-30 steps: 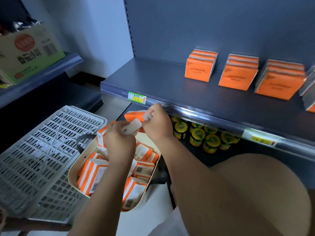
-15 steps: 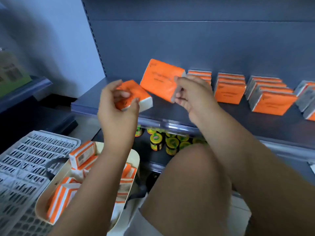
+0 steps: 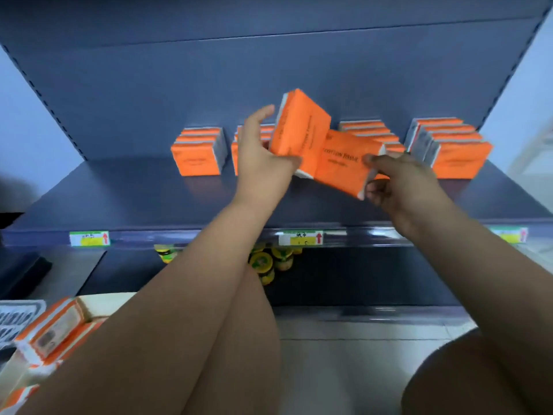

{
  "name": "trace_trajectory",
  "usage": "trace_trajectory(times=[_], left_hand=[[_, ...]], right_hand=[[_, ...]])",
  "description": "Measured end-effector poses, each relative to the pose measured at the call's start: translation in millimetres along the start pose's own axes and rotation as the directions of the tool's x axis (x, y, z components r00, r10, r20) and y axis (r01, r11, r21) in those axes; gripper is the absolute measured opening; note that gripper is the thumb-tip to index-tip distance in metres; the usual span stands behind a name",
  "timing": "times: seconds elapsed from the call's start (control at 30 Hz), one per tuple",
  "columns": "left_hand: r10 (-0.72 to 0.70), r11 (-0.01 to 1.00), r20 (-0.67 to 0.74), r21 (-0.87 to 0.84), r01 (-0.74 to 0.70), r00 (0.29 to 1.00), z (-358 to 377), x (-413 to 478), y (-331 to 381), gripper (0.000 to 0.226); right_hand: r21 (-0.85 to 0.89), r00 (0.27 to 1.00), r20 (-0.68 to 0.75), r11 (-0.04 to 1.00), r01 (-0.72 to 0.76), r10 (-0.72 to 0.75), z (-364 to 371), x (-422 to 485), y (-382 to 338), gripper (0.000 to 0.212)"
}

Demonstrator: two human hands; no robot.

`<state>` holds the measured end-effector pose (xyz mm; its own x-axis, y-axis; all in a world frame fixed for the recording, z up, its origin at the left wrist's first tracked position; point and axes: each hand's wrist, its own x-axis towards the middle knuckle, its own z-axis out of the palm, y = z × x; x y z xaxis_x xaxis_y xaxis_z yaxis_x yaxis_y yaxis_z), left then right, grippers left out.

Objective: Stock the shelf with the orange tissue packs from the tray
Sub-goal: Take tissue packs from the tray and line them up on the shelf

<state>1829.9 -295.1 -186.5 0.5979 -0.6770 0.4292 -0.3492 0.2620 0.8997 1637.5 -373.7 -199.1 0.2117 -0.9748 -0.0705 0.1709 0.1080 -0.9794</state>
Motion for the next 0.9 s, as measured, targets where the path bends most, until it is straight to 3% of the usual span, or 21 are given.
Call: trace_trajectory(times=[0.13,0.33,0.57,0.8,0.9], left_hand=[[-0.276,0.949,0.056,-0.145,0.281,0.96,15.5,9.5,-17.8,0.067],[-0.412,0.889,0.105,-0.172,0.425,0.905,8.0,17.8,-31.2,0.051],[-0.435,0.898,0.24,0.041,0.439,0.868,-9.7,20.7,-42.4,0.049],[-0.468,0.884,0.178,0.079,0.461,0.866,-39.4,41.2,-62.6,0.051],[-0.457,0.889,0.148,0.118,0.443,0.877,-49.2,43.1,-69.2,0.045]], right_hand=[[-0.05,1.0,-0.026,0.999,-0.01,0.009,-17.5,9.6,9.3,0.012],[-0.084,0.996,-0.081,0.996,0.031,-0.038,-25.5,17.8,11.5,0.009],[-0.237,0.997,-0.061,0.971,0.031,-0.046,-24.8,22.6,23.3,0.018],[-0.307,0.997,-0.008,0.949,0.069,-0.074,-10.2,32.5,21.9,0.011],[-0.416,0.996,0.009,0.905,0.083,-0.088,-2.6,43.1,20.6,0.009]])
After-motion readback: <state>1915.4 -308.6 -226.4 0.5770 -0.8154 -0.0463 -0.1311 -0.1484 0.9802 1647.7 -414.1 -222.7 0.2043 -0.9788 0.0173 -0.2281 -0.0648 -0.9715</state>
